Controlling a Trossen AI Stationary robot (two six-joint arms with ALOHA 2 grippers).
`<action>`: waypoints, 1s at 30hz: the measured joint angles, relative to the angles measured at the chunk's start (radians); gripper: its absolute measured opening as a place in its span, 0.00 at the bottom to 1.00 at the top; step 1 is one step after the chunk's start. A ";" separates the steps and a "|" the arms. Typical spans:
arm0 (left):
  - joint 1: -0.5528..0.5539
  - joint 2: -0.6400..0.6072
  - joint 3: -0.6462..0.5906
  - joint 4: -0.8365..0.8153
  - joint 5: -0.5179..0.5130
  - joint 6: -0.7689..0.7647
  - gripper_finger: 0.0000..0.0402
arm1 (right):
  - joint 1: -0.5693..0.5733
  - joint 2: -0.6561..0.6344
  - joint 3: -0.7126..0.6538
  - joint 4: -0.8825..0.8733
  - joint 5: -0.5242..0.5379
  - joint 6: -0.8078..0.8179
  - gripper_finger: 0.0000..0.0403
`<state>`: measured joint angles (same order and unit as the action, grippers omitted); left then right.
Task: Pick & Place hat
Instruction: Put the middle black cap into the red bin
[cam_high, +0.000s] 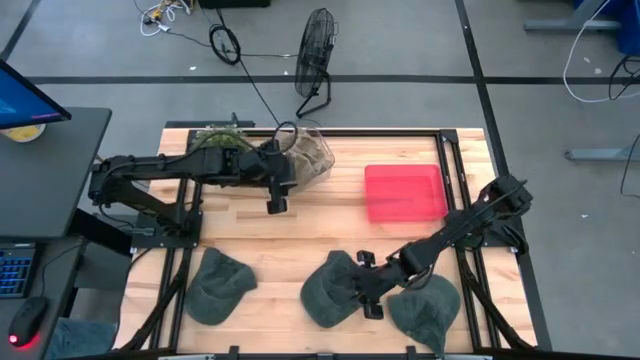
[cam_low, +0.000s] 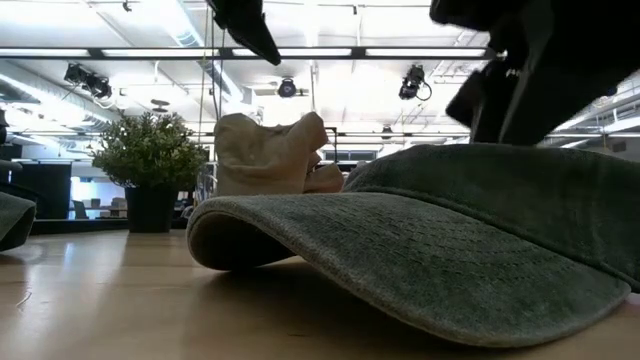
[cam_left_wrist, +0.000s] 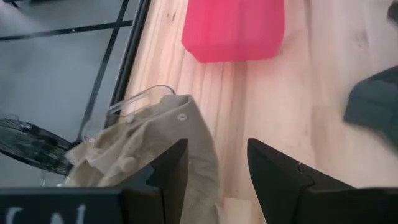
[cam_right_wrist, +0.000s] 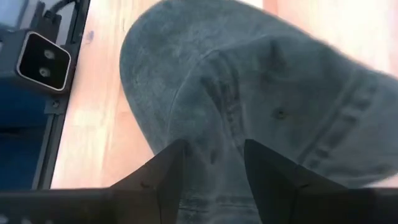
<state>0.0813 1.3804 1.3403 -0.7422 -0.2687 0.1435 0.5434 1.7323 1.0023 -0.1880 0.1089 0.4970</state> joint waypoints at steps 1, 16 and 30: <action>-0.007 0.000 0.000 0.000 0.000 -0.015 0.42 | 0.001 0.013 0.000 0.010 -0.005 0.003 0.42; -0.181 0.000 0.000 -0.004 0.000 -0.270 0.42 | 0.001 0.061 0.000 0.045 -0.006 0.041 0.31; -0.491 0.038 -0.001 0.011 -0.046 -0.476 0.42 | 0.001 -0.045 0.000 0.016 0.068 0.034 0.01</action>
<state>-0.4094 1.4181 1.3389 -0.7313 -0.3146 -0.3324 0.5445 1.6870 1.0023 -0.1715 0.1773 0.5313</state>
